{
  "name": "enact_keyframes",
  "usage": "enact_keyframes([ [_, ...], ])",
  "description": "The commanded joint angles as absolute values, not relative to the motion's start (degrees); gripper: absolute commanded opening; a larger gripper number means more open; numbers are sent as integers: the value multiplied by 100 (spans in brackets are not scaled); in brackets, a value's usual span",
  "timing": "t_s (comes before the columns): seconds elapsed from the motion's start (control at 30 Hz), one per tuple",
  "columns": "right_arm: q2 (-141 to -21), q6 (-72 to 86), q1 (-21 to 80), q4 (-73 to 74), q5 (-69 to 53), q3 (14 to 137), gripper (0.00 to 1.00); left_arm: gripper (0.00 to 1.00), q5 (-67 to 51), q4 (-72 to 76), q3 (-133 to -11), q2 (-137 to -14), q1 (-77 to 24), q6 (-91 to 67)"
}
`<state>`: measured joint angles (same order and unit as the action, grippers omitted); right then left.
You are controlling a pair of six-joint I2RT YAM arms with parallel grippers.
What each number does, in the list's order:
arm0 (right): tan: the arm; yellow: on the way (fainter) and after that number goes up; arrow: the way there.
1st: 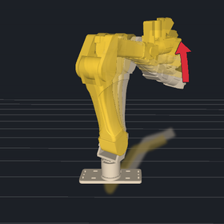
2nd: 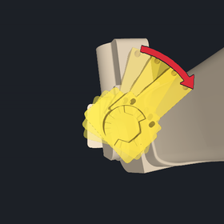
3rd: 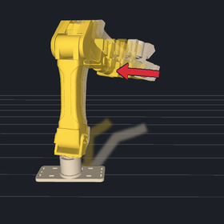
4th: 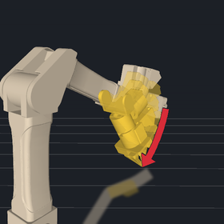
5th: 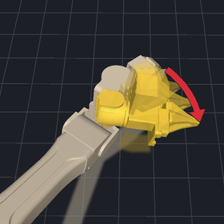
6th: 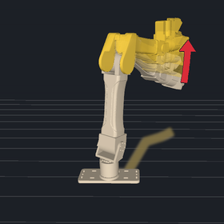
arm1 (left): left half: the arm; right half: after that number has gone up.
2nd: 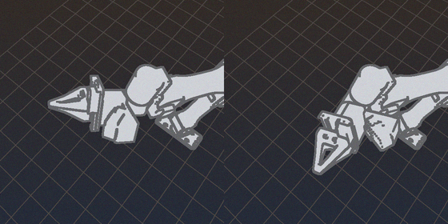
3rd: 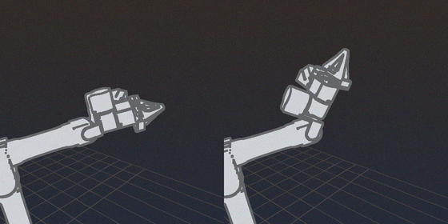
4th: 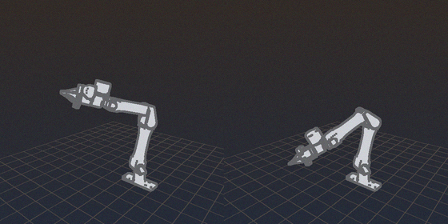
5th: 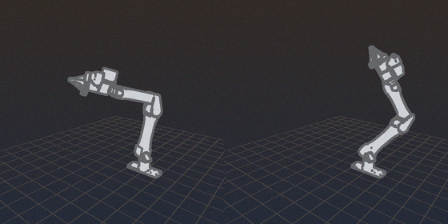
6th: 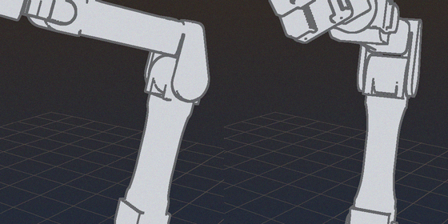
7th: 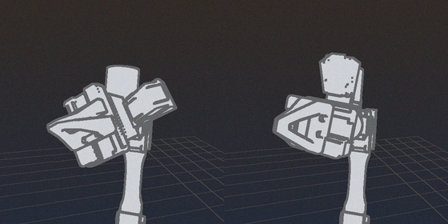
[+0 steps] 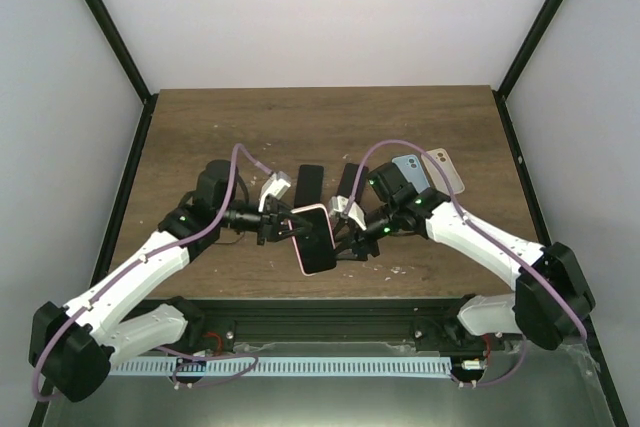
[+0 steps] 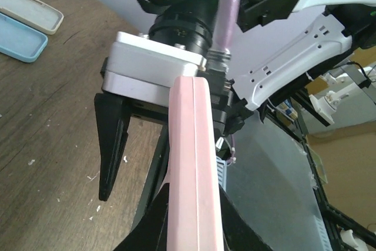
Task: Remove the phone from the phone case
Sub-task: Remove the phone case from the phone.
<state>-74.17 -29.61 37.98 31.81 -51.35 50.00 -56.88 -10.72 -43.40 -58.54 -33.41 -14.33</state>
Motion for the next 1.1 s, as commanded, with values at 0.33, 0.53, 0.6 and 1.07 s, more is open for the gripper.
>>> enact_keyframes([
  [0.33, -7682, -1815, 3665, 2306, -7403, 6079, 53, 0, -6383, -752, -4420, -5851, -3511, -1516],
  [0.53, -7630, -1397, 3665, 2045, -7597, 6356, 55, 0, -6364, -769, -4428, -5951, -3507, -1527],
  [0.6, -7631, -1258, 3669, 1886, -7647, 6376, 52, 0, -6374, -786, -4443, -5997, -3507, -1512],
  [1.07, -6863, -441, 3484, 1072, -6843, 4679, 1, 12, -2317, -1368, -4683, -5642, -3508, -1736],
])
